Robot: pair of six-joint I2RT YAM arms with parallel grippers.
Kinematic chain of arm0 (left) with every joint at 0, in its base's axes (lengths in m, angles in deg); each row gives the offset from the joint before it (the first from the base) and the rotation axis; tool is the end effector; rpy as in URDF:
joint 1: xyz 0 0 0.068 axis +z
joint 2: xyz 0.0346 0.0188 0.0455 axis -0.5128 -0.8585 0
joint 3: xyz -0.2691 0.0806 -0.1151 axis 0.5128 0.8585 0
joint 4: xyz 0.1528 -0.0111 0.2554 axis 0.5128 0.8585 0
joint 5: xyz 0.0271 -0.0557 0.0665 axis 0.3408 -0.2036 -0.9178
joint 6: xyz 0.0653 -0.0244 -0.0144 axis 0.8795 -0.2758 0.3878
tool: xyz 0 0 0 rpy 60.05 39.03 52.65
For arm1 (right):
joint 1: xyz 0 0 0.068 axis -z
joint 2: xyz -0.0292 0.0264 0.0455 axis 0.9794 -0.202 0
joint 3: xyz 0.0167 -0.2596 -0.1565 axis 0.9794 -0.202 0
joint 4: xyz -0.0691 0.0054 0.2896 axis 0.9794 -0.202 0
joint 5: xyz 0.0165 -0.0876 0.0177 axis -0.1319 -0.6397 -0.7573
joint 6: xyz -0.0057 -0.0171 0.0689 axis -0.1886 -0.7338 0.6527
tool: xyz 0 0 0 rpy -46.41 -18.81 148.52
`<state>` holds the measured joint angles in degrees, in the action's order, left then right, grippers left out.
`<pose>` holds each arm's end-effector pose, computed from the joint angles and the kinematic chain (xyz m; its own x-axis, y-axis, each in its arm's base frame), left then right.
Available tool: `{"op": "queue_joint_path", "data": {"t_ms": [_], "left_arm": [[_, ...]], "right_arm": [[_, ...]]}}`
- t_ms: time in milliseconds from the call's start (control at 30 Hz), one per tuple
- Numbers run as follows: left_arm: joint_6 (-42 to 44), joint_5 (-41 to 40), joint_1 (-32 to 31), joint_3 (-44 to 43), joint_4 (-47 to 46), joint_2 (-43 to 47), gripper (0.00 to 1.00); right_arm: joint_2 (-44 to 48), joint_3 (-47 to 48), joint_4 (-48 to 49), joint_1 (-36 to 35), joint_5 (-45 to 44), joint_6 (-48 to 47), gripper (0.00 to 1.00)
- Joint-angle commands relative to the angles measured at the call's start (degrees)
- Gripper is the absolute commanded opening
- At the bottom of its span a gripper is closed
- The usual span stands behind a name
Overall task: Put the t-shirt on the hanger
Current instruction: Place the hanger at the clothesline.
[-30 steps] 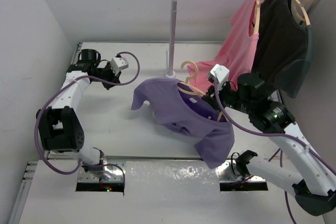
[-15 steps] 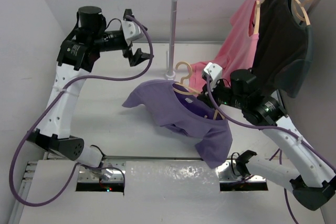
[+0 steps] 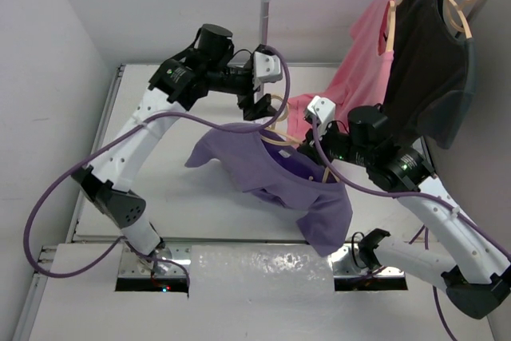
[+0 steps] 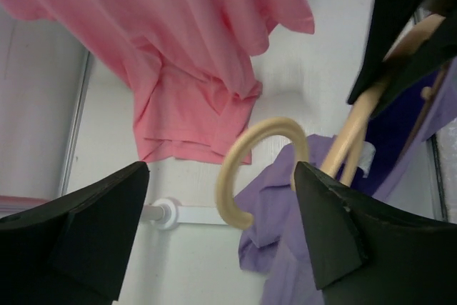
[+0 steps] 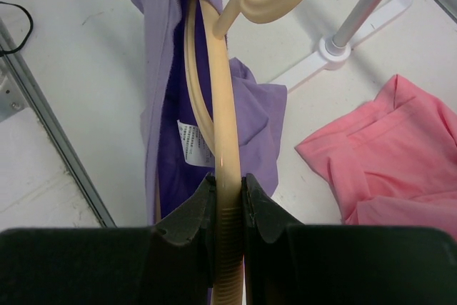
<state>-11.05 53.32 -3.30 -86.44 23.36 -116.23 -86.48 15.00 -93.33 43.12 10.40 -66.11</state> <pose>0.2975 -0.2482 0.5037 0.2796 0.4109 -0.8677 0.9441 0.0469 0.3264 0.1875 0.1480 0.3978 -0.3132 -0.2858 -0.9057 -0.7406 0.6705 0.0445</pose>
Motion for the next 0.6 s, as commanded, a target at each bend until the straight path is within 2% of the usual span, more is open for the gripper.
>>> {"op": "queue_joint_path", "data": {"t_ms": [0,33,167,233,300,333,467,567], "left_arm": [[-0.63,-0.61,-0.13,-4.3,0.97,-1.95,0.78],[-0.02,-0.96,-0.13,-4.39,1.59,-2.65,0.68],[2.79,-1.75,-0.21,-3.78,3.17,-2.75,0.45],[3.06,-2.8,-1.26,-3.16,2.82,-2.66,0.2],[4.29,-1.24,-1.71,-2.99,3.87,-2.75,0.14],[5.42,-0.44,-2.14,-2.81,4.84,-2.66,0.02],[4.73,0.71,-2.32,-1.23,3.27,-0.99,0.0],[3.07,-2.0,-2.41,1.14,0.64,1.47,0.0]], "right_arm": [[0.03,0.91,5.21,-0.99,0.34,0.37,0.0],[0.03,0.91,5.21,-0.99,0.25,0.37,0.0],[0.12,0.74,6.0,-1.25,-0.01,0.46,0.0],[-0.14,0.56,6.27,-1.43,0.08,0.37,0.0],[-0.23,0.48,6.45,-1.52,0.08,0.37,0.0],[-0.41,0.48,6.45,-1.52,0.16,0.11,0.0],[-0.5,-0.22,6.18,-1.69,-0.45,-0.51,0.0],[-0.5,-3.29,7.58,-1.6,-2.81,-0.34,0.0]]}}
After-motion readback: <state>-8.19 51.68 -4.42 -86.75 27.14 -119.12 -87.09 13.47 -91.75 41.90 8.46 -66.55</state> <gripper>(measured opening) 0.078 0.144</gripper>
